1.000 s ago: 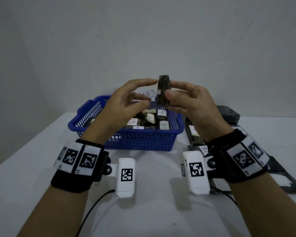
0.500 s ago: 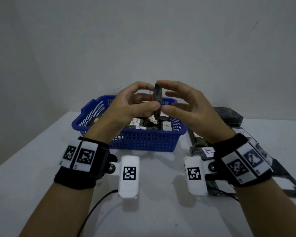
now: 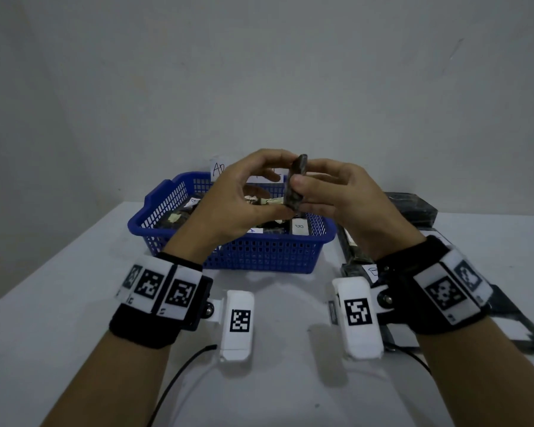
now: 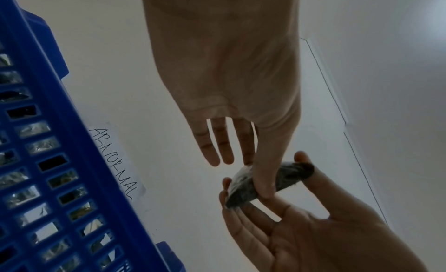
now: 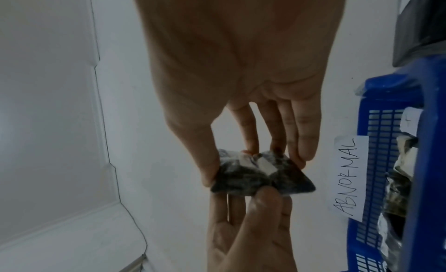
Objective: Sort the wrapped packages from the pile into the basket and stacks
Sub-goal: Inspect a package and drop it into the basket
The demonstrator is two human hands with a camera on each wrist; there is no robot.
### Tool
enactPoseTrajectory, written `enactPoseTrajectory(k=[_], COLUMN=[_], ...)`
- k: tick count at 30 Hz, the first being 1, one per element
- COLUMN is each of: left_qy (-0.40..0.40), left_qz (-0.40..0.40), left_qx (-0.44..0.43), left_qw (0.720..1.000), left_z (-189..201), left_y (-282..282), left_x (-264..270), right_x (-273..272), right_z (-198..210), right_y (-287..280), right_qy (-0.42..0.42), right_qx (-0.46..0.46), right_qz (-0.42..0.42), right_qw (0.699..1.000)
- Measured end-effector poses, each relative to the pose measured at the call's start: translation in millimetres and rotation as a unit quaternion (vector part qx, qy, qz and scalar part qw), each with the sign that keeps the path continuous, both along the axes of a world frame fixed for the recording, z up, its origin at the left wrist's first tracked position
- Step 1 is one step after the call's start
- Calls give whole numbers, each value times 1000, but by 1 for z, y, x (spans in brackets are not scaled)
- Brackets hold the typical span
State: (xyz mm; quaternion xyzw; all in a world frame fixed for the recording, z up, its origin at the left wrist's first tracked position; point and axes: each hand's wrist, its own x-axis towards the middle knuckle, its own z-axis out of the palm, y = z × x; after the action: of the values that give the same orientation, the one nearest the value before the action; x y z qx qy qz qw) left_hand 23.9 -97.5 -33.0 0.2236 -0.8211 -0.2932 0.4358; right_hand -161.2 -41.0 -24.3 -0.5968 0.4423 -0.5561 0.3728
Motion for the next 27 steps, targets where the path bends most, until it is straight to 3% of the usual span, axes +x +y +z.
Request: enactPoseTrajectory(k=[4, 9, 14, 19, 23, 27], left_qy=[10, 48, 40, 25, -54, -205], left_qz=[-5, 21, 37, 38, 102, 129], left_qx=[19, 56, 139, 204, 220, 221], left_qw=[1000, 997, 989, 978, 969, 945], left_z=[-2, 1, -1, 1, -9, -22], left_y=[0, -2, -11, -30, -59, -77], left_x=[-4, 2, 17, 27, 36, 46], right_x=[0, 0, -3, 4, 11, 24], right_z=[-2, -7, -10, 9, 23, 21], right_y=[-3, -5, -10, -48, -90, -129], right_qy=[9, 117, 245, 352, 407, 465], right_qx=[-12, -60, -152, -89, -20, 72], right_qz=[-41, -79, -94, -74, -40, 46], right_qw=[999, 988, 953, 929, 912, 881])
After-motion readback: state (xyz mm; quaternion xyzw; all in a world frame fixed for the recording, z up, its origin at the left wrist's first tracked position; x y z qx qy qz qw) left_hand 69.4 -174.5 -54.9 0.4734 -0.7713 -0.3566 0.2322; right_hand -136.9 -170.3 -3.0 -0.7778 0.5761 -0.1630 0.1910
